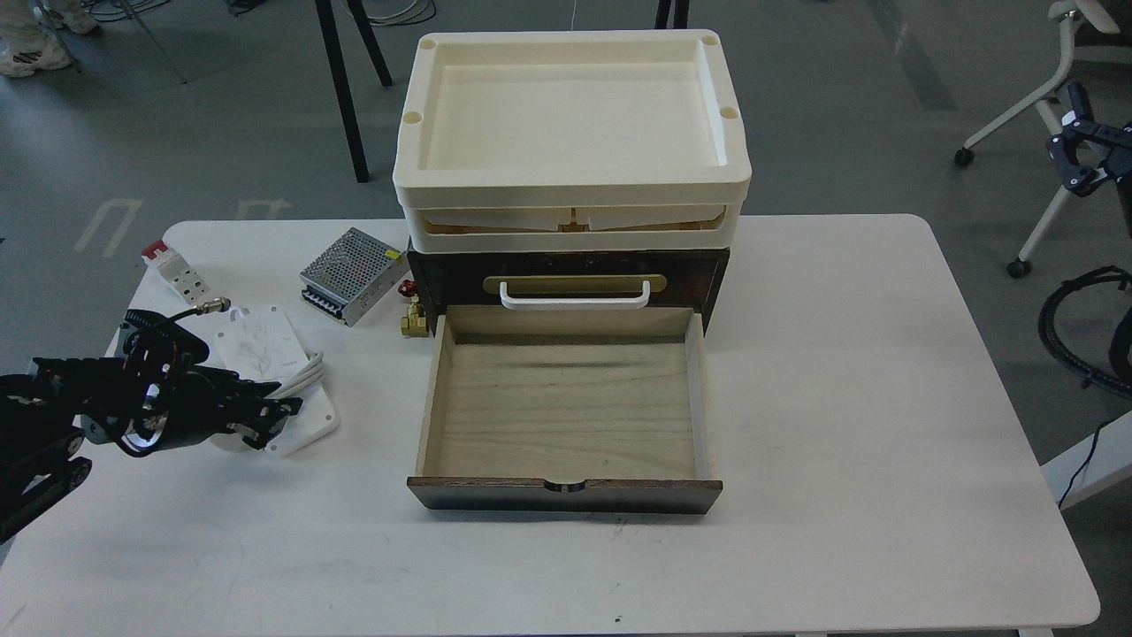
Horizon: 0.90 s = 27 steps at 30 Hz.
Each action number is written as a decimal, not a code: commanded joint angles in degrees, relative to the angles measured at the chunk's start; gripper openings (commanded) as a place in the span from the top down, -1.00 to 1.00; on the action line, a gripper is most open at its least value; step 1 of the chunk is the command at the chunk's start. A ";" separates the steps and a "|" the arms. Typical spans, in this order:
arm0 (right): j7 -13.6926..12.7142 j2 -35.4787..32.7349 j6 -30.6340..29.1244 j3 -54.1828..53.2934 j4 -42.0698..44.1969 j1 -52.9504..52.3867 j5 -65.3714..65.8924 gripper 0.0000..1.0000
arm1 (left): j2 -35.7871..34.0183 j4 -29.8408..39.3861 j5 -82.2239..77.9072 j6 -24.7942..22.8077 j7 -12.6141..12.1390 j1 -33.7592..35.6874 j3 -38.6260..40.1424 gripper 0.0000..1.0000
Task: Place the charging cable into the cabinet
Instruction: 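Close the left gripper on the white charging cable coil, then lift the cable and carry it over the open wooden drawer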
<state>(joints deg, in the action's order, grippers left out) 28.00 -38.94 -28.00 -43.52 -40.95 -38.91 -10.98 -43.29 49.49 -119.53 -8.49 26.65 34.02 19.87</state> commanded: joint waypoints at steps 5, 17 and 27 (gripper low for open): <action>0.00 0.00 0.00 -0.34 -0.01 0.85 -0.01 -1.00 | -1.70 4.11 0.26 3.13 0.68 0.09 0.08 1.00; 0.00 0.00 0.00 -0.34 0.08 1.03 -0.01 -1.00 | -31.66 45.83 25.02 0.75 1.35 0.35 1.84 1.00; 0.00 0.09 0.00 -0.60 0.08 1.03 0.08 -1.00 | -12.89 50.45 40.93 -8.56 1.35 2.36 3.59 1.00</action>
<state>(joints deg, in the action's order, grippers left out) 28.00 -38.88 -28.00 -44.07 -40.89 -37.88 -10.97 -62.96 100.88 -84.01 -14.36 28.01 35.21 22.27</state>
